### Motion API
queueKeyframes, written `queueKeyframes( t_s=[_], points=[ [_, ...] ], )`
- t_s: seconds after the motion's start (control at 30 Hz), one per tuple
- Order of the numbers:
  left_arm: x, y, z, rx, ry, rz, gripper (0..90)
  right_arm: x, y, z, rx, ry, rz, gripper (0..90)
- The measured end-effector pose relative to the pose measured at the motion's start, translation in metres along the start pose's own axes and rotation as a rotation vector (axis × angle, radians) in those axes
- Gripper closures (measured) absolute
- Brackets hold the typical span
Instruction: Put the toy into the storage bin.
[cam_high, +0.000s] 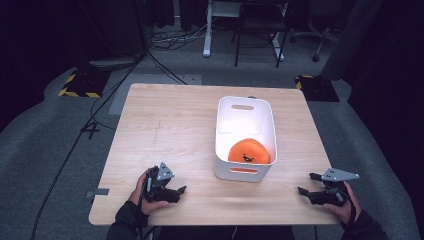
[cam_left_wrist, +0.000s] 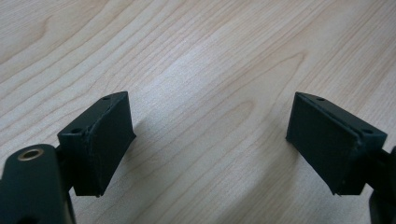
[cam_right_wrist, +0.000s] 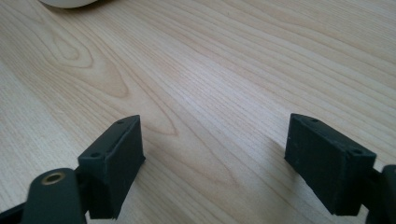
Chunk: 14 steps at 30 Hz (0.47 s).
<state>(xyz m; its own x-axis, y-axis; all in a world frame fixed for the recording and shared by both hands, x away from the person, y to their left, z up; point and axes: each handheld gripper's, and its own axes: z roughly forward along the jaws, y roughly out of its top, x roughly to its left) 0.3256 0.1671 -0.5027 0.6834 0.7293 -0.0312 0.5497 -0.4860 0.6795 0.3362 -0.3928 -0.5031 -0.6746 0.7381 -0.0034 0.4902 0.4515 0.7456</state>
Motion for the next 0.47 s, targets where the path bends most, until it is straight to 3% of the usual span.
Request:
queueKeyframes(
  t_s=[0.47],
  points=[
    [0.0001,0.0002,0.0,0.001,0.001,0.0,14.8,-0.0004,0.0001,0.0003,-0.001,0.0,-0.001,19.3]
  ],
)
